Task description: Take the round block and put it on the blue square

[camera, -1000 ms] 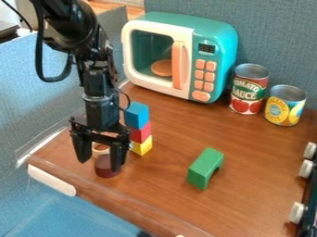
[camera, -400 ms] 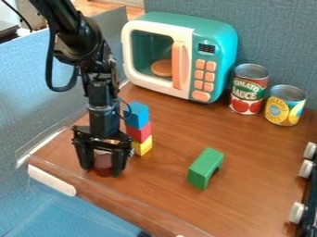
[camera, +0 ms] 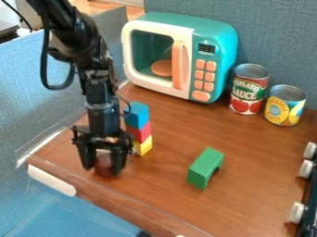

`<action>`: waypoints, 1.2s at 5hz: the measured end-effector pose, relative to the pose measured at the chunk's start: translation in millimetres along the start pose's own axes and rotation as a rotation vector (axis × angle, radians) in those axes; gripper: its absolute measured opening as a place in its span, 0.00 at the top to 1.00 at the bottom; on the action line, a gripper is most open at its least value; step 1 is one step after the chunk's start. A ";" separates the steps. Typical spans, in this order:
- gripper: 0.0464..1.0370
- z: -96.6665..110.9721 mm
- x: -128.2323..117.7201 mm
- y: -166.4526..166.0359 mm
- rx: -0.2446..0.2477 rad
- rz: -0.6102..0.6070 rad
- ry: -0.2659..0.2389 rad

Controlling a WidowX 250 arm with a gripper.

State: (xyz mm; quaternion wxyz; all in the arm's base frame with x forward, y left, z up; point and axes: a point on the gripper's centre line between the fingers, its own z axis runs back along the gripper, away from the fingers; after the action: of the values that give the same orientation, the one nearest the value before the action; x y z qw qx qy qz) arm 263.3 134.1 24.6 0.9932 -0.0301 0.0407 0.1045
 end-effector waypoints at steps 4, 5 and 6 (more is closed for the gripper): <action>0.26 139.8 -2.3 -4.2 0.001 -0.086 -0.232; 0.26 132.3 18.0 -11.5 -0.002 -0.163 -0.180; 0.26 120.3 30.0 -23.6 0.025 -0.231 -0.125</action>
State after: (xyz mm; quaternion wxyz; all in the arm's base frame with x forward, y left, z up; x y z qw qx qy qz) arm 306.5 125.4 142.8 0.9996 -0.0155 -0.0239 -0.0092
